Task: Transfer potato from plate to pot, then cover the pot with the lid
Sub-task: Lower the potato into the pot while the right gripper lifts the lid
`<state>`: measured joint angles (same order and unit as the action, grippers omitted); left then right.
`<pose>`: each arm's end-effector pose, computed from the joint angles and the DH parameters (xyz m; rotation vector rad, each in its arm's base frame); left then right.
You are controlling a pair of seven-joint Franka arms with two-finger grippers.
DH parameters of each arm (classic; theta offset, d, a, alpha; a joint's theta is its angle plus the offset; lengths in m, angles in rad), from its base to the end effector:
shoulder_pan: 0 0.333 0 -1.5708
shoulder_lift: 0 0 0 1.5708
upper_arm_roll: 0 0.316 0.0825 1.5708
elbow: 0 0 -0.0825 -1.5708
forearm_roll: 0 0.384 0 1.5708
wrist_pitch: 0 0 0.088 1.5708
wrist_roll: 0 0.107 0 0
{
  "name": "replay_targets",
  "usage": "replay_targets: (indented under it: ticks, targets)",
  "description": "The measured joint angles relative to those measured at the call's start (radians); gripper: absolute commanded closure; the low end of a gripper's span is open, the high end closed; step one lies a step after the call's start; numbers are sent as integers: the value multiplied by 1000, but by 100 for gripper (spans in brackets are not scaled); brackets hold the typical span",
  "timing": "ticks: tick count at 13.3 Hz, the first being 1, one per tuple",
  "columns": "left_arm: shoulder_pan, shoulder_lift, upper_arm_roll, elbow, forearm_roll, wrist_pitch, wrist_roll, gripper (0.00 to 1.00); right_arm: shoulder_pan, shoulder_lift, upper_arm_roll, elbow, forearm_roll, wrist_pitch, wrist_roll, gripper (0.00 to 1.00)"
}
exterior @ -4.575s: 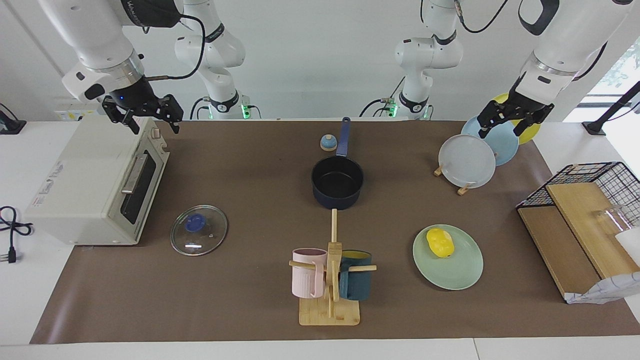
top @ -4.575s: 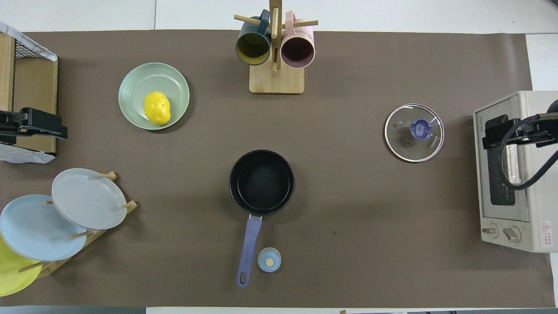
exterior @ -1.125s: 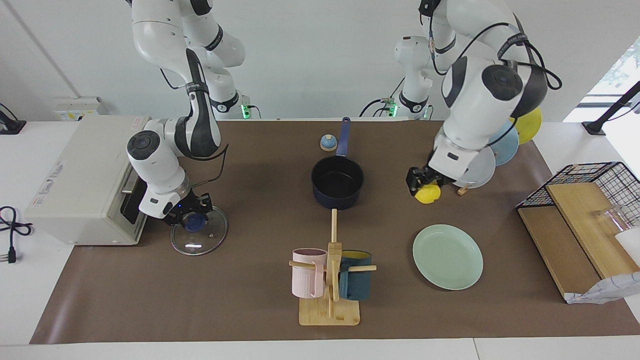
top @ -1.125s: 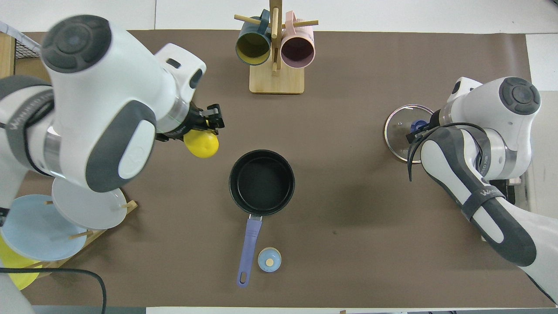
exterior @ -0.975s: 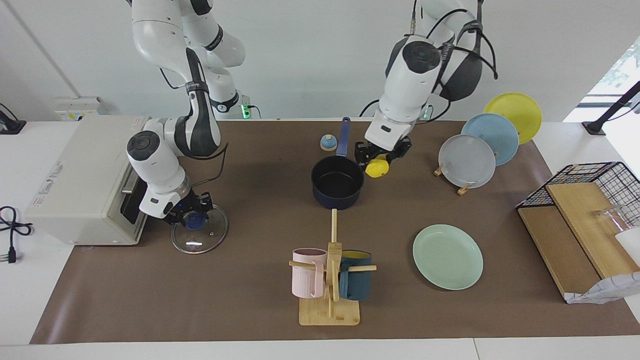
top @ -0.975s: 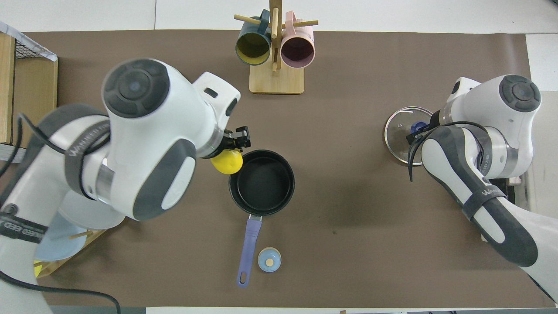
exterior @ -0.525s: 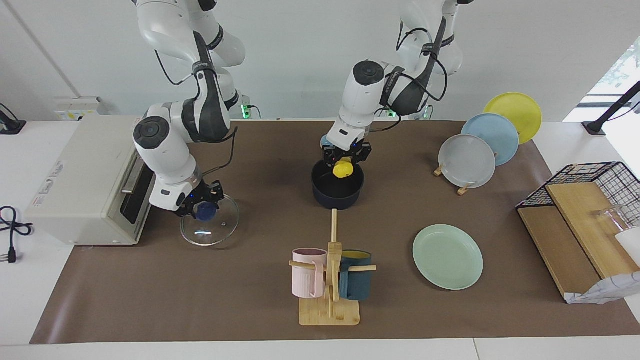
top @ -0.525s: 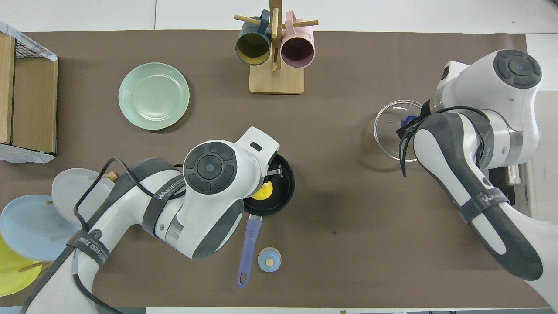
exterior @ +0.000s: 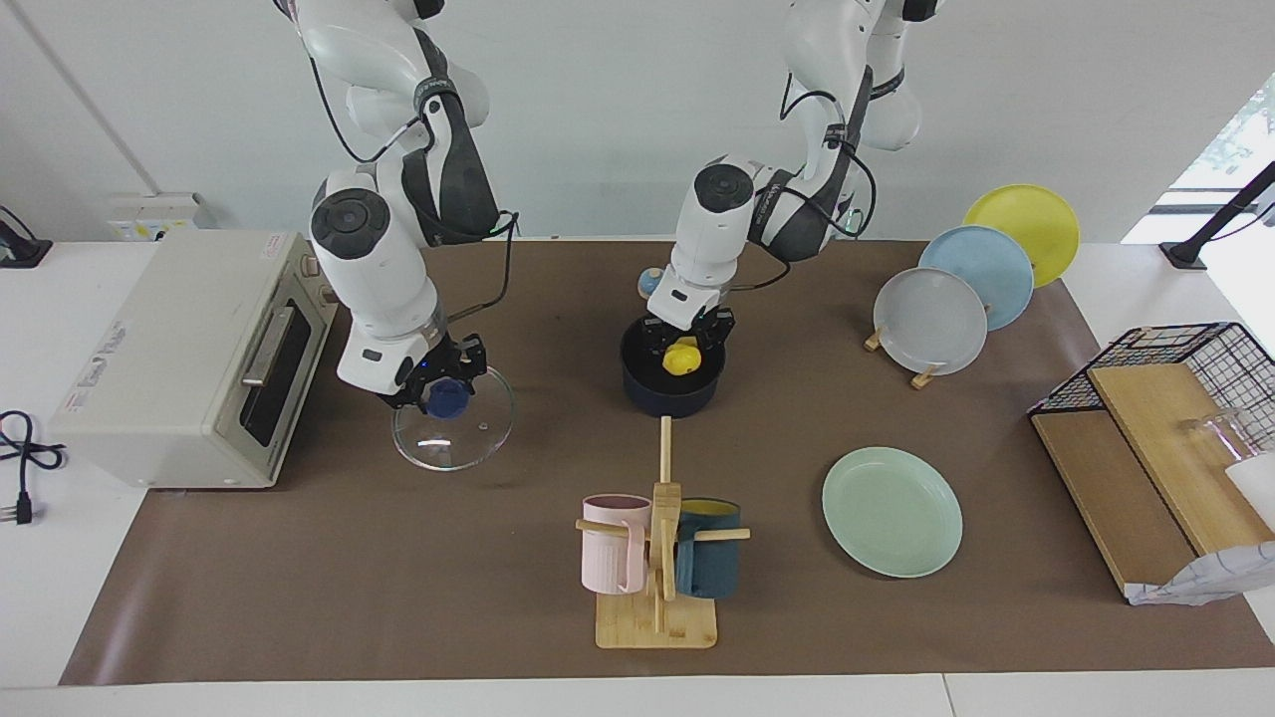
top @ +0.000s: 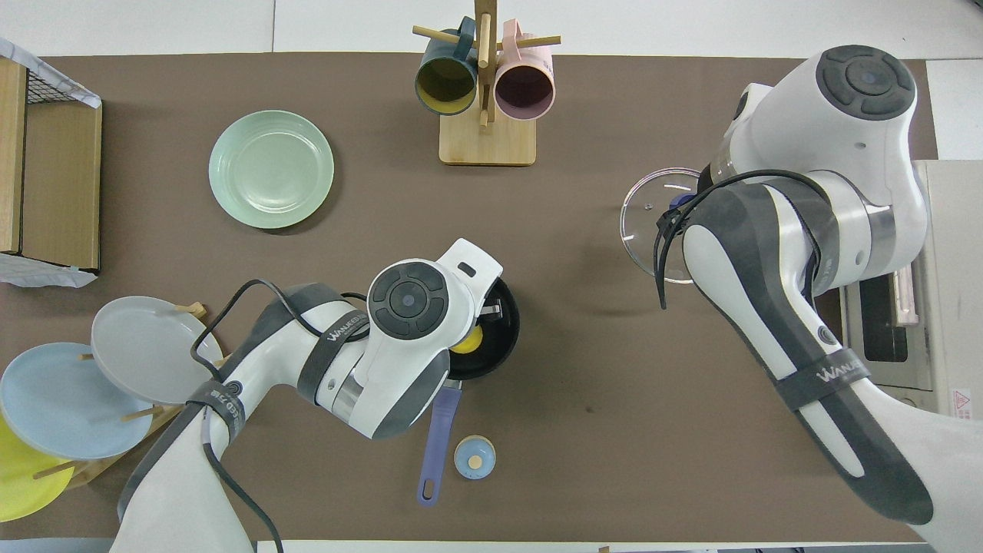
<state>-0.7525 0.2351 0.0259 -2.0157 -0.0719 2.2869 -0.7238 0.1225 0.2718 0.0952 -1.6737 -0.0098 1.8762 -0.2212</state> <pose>0.4442 -0.3976 0.3401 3.0801 0.0656 -0.0083 0.6184 0.1310 0.4393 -3.0481 -0.6809 0.1063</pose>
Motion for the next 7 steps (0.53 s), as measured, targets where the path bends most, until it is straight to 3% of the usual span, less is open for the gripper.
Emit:
replay_targets:
  ticks: [7]
  targets:
    - [-41, 30, -1, -25, 18, 29, 14, 100, 17, 3, 0, 3, 0, -1, 29, 100]
